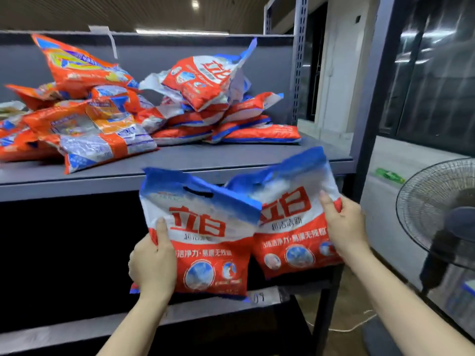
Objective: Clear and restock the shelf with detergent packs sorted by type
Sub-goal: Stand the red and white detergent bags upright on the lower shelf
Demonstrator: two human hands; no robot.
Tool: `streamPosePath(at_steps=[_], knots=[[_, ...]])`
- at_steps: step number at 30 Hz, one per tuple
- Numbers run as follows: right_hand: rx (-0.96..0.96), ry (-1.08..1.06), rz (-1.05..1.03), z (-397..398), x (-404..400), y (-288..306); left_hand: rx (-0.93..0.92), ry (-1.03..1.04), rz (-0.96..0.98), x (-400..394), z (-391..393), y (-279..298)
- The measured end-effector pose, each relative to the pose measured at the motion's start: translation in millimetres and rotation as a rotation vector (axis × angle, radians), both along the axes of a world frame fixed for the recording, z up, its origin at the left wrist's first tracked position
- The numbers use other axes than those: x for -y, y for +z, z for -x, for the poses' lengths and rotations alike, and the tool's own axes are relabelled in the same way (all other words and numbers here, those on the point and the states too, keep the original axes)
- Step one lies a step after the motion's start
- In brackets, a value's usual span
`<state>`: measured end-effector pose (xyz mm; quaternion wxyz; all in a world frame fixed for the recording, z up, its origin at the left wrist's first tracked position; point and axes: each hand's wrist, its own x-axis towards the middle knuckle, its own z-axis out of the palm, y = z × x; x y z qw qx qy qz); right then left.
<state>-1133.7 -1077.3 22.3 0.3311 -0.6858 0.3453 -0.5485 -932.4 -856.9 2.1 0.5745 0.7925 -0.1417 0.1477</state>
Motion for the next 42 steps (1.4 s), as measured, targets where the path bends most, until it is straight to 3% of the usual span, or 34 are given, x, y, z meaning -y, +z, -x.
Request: streamPosePath(at_steps=[4,6,11,15,18,23,35,37,40,42], knots=[[-0.258,-0.028,-0.119,-13,18,-45,-0.251,0.031,-0.261,13,-20,-35],[-0.289,-0.106,-0.207,-21,28,-60,-0.309,0.065,-0.308,19,-36,-45],[-0.250,-0.203,-0.339,-41,68,-74,-0.428,0.124,-0.078,43,-80,-57],[0.048,-0.037,-0.308,-59,97,-76,-0.399,0.101,0.131,92,-106,-74],[0.138,0.031,-0.365,-80,121,-92,-0.429,0.018,0.293,126,-125,-92],[0.249,0.104,-0.499,-125,165,-131,-0.625,-0.024,0.377,171,-165,-116],[0.304,0.159,-0.357,-205,227,-143,-0.599,-0.122,0.515,244,-220,-125],[0.200,0.104,-0.308,-217,236,-153,-0.601,-0.177,0.538,248,-225,-131],[-0.215,-0.043,-0.309,-222,252,-174,-0.633,-0.267,0.495,247,-236,-143],[-0.213,0.023,-0.402,-222,261,-184,-0.660,-0.313,0.476,247,-245,-145]])
